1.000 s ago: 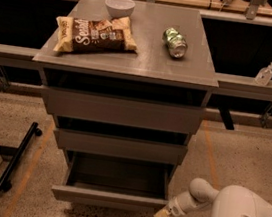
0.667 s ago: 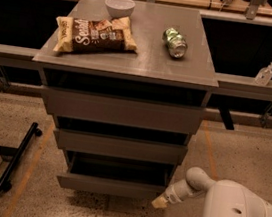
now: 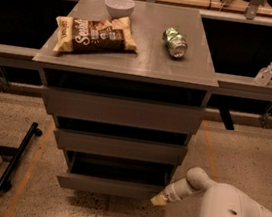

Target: Close bottom drawer

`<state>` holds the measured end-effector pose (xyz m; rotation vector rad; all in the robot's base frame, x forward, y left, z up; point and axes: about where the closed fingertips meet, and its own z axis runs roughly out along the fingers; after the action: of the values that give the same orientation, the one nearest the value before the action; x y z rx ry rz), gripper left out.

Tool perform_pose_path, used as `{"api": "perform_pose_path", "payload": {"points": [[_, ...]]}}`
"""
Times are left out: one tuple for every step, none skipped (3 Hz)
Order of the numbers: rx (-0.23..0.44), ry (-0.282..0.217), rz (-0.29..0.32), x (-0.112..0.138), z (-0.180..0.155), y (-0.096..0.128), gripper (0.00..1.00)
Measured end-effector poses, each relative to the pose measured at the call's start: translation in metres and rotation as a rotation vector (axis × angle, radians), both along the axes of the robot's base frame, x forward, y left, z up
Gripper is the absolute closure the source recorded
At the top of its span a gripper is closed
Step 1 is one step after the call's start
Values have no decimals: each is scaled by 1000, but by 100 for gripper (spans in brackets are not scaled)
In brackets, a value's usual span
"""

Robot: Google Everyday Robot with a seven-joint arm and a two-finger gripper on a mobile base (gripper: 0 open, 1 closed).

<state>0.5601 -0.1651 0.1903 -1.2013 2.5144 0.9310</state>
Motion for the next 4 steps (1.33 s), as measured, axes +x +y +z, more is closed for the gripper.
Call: {"api": "perform_pose_path", "payload": {"points": [[46,9,22,15,-28,18,100],[47,9,23,15,-29,19,100],[49,14,26,13,-31,22,82],[51,18,28,11,-33,24,59]]}}
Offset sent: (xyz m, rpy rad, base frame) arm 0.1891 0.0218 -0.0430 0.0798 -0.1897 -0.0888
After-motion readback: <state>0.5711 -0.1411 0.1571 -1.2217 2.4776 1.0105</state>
